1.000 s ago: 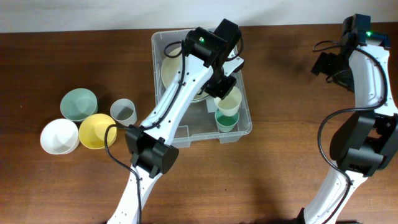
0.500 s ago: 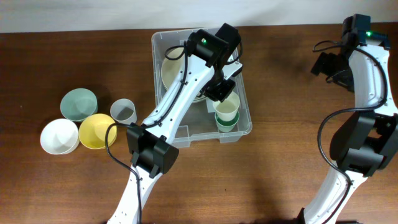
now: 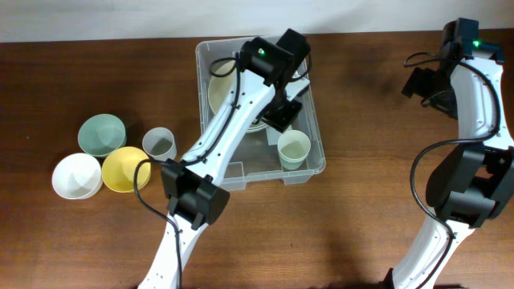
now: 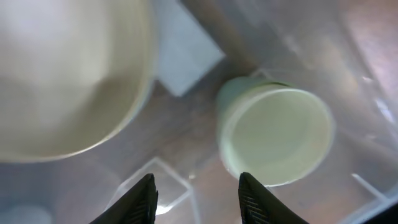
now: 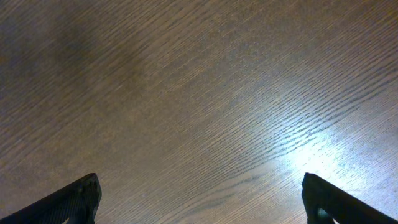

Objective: Pack container
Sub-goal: 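Withdraw the left gripper from the bin toward the cups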

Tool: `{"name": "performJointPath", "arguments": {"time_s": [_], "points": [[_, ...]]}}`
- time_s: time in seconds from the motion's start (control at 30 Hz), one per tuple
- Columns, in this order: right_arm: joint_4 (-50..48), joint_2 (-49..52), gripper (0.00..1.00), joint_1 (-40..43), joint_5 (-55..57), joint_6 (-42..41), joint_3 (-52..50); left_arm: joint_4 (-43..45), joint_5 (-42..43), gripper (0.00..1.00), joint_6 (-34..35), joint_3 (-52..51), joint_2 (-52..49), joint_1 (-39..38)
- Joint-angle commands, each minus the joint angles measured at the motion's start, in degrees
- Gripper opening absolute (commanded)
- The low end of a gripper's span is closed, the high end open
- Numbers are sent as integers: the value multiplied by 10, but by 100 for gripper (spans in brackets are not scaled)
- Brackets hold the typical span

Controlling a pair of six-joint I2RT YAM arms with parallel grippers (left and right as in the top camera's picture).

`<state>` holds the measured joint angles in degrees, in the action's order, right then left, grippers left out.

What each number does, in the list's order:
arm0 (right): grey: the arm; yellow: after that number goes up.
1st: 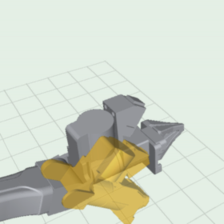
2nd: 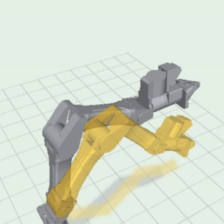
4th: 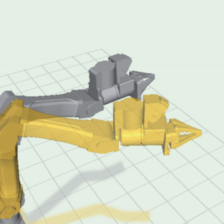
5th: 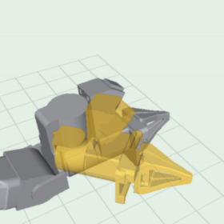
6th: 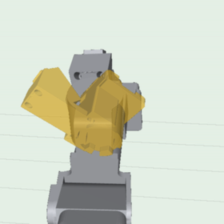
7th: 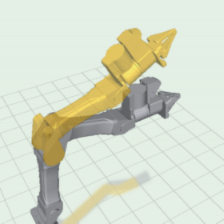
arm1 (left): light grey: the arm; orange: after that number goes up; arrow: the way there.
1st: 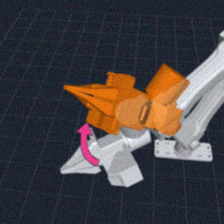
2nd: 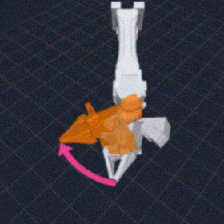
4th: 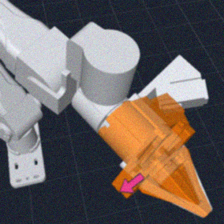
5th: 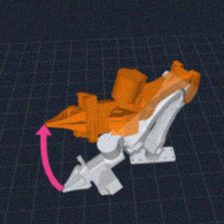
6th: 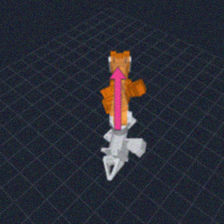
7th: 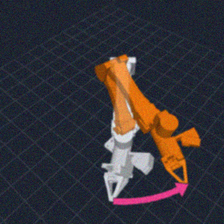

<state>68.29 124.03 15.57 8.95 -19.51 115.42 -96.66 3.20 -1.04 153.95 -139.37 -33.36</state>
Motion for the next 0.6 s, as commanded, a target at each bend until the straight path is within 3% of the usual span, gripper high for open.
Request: {"name": "performJointPath", "arguments": {"time_s": [0.0,0.17,0.43,0.57], "points": [[0,0,99,3,3,-3,1,0,-96,44,68,0,81,52],[0,0,99,3,3,-3,1,0,-151,45,120,1,157,137],[0,0,99,3,3,-3,1,1,-150,45,169,1,302,288],[0,0,99,3,3,-3,1,0,-152,45,178,1,379,318]]}}
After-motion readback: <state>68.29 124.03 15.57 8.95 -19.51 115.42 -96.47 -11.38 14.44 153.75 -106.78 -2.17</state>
